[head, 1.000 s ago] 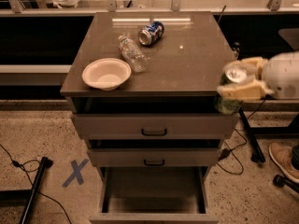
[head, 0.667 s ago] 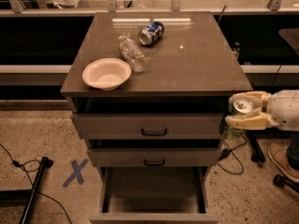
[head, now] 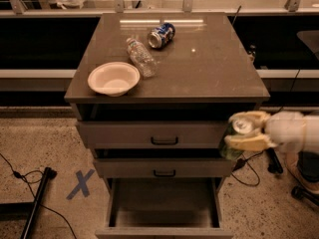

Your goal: Place green can into bottom drawer

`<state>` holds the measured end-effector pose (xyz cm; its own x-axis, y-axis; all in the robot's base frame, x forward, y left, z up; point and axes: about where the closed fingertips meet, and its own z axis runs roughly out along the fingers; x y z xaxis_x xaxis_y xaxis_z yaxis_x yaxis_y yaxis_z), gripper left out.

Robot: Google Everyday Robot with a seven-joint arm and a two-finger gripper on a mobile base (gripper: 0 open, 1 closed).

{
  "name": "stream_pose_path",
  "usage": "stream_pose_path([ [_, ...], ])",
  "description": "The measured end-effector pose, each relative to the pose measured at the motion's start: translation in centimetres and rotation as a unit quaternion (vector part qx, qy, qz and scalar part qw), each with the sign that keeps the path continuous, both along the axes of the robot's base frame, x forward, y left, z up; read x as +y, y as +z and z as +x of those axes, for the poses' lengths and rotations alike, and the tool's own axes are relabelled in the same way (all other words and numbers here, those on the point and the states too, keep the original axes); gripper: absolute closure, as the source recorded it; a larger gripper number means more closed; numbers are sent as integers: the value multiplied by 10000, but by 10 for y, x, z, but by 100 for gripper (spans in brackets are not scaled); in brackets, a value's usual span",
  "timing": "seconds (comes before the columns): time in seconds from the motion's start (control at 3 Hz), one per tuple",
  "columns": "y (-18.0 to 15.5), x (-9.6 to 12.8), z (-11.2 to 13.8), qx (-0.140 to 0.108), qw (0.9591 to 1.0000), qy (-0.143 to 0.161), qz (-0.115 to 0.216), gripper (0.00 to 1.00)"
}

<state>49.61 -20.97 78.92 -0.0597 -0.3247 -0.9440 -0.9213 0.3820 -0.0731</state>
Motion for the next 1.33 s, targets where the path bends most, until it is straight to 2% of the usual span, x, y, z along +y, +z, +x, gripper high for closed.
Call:
stream_pose_path([
  [0.33, -85, 43, -13, 166, 9992, -70, 360, 100],
  [0.67, -160, 80, -25, 330, 9984, -162, 435, 100],
  [1.0, -169, 82, -23, 366, 9981, -259, 421, 100],
  [1.33, -198, 89, -21, 567, 9978, -191, 275, 100],
])
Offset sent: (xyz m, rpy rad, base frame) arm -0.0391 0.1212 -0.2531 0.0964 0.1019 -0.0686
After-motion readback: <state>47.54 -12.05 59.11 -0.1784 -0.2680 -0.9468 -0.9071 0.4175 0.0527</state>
